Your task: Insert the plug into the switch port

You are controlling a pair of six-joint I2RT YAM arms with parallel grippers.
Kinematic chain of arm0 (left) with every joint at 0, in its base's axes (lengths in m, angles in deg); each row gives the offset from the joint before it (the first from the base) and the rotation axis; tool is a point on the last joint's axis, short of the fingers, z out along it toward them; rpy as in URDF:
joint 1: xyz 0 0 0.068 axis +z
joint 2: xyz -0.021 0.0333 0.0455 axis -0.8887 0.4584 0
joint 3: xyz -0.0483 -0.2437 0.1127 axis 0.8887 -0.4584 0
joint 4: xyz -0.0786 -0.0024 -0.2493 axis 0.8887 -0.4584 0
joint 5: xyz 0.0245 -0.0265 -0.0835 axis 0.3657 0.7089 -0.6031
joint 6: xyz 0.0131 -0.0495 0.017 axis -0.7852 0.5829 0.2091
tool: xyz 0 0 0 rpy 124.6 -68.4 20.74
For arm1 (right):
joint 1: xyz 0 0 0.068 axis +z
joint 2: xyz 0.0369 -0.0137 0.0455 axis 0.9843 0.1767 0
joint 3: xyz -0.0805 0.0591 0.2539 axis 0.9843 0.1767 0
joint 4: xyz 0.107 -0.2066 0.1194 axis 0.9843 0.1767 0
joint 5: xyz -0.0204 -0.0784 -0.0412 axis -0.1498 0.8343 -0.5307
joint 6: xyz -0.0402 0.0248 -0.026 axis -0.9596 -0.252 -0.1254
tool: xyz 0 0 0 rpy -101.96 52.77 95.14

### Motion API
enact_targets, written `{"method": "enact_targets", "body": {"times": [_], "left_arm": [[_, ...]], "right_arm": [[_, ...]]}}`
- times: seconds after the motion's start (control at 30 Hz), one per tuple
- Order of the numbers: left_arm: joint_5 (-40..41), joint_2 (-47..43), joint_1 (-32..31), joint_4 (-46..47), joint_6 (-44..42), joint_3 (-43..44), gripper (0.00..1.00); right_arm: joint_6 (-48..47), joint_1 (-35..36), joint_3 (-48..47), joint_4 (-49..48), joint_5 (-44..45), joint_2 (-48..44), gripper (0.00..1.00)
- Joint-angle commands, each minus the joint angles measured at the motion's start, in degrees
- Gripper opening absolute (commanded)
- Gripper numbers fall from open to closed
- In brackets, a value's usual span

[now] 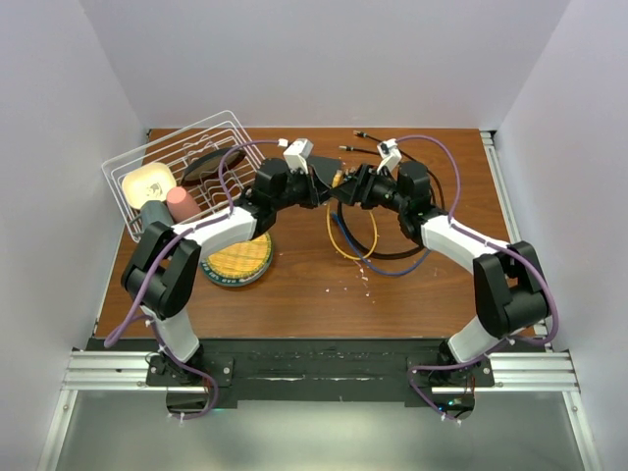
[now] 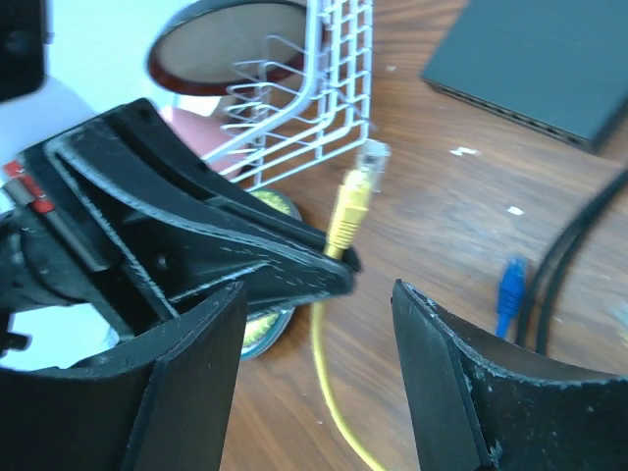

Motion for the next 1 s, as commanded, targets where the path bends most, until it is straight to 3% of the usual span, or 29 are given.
{"method": "enact_targets", "body": {"times": [0.0, 0.3, 0.63, 0.73, 0.77, 0.8, 0.83, 0.9, 0.97], "left_arm": [[-1.2, -2.5, -0.4, 6.8, 4.9, -0.4, 0.0], [0.7, -2.8, -0.4, 9.6, 12.8, -0.4, 0.0], [-0.7, -2.6, -0.4, 12.7, 15.0, -1.5, 0.0], [-1.2, -2.6, -0.4, 13.3, 15.0, -1.8, 0.0], [-1.3, -2.6, -0.4, 13.5, 15.0, -1.8, 0.0], [-1.4, -2.6, -0.4, 13.8, 15.0, -2.1, 0.0], [-1.5, -2.7, -0.4, 14.2, 14.8, -2.2, 0.0], [-1.7, -3.2, -0.4, 14.5, 14.2, -2.5, 0.04], [-1.6, -4.0, -0.4, 14.3, 13.3, -2.8, 0.17]], "right_arm": [[1.3, -0.1, 0.9, -5.2, -4.1, -0.5, 0.64], [-2.4, 0.0, 4.7, -4.4, -3.5, -2.9, 0.63], [-1.8, 1.3, 3.4, -6.9, -5.2, 0.2, 0.52], [-1.6, 1.5, 2.7, -7.5, -5.6, 1.1, 0.33], [-1.5, 1.5, 2.5, -7.5, -5.7, 1.2, 0.24], [-1.5, 1.5, 2.3, -7.4, -6.1, 1.7, 0.08], [-1.7, 1.6, 2.1, -7.2, -6.3, 1.9, 0.03], [-3.0, 1.5, 2.0, -5.8, -6.0, 1.4, 0.0], [-4.1, 1.5, 2.4, -4.6, -5.4, 0.6, 0.0]]}}
